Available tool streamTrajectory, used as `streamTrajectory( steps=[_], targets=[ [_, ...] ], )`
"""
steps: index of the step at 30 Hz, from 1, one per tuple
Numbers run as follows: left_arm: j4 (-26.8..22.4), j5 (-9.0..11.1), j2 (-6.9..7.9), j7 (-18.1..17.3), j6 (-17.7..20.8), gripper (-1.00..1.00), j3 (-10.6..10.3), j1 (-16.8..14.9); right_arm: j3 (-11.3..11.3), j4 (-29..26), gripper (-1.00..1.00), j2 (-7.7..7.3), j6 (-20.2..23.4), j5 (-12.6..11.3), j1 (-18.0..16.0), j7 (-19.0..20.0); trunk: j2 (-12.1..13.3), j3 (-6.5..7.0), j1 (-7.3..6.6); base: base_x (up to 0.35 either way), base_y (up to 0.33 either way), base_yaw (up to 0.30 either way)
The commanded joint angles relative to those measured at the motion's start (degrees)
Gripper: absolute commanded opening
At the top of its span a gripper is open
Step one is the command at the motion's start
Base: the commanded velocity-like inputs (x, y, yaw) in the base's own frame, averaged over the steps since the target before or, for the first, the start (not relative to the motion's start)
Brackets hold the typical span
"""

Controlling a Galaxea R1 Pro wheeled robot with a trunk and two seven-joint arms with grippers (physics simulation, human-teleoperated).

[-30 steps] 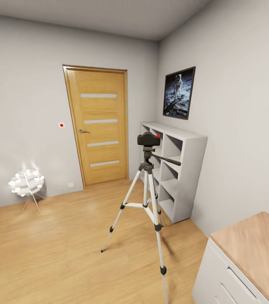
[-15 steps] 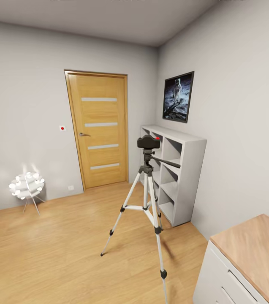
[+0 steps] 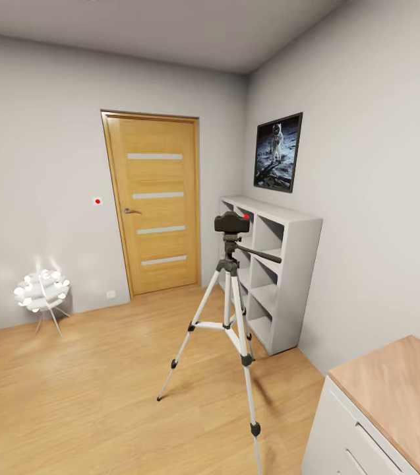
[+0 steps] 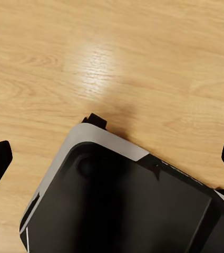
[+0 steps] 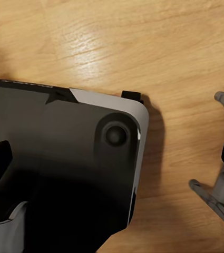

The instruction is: Attach the digital camera to the camera tripod in the bedroom.

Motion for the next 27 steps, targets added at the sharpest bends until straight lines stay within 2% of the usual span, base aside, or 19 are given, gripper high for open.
streamTrajectory(
  steps=[1,16,27],
  targets=[
    [-0.04,0.41,0.02,0.16,-0.07,1.0,-0.51,0.03,-0.42,0.17,1.0,-0.07,-0.28,0.64,-0.06,0.15,-0.04,-0.02,0.02,0.0,0.0,0.0],
    [-0.04,0.4,0.03,0.16,-0.07,1.0,-0.59,0.01,-0.36,0.17,1.0,-0.18,-0.5,0.32,-0.06,-0.04,-0.04,-0.02,0.02,0.0,0.0,0.0],
    [-0.09,0.4,0.04,0.16,-0.07,1.0,-0.54,0.02,-0.59,0.17,1.0,0.33,-0.78,0.43,-0.06,-0.07,-0.04,-0.02,0.02,0.0,0.0,0.0]
  ],
)
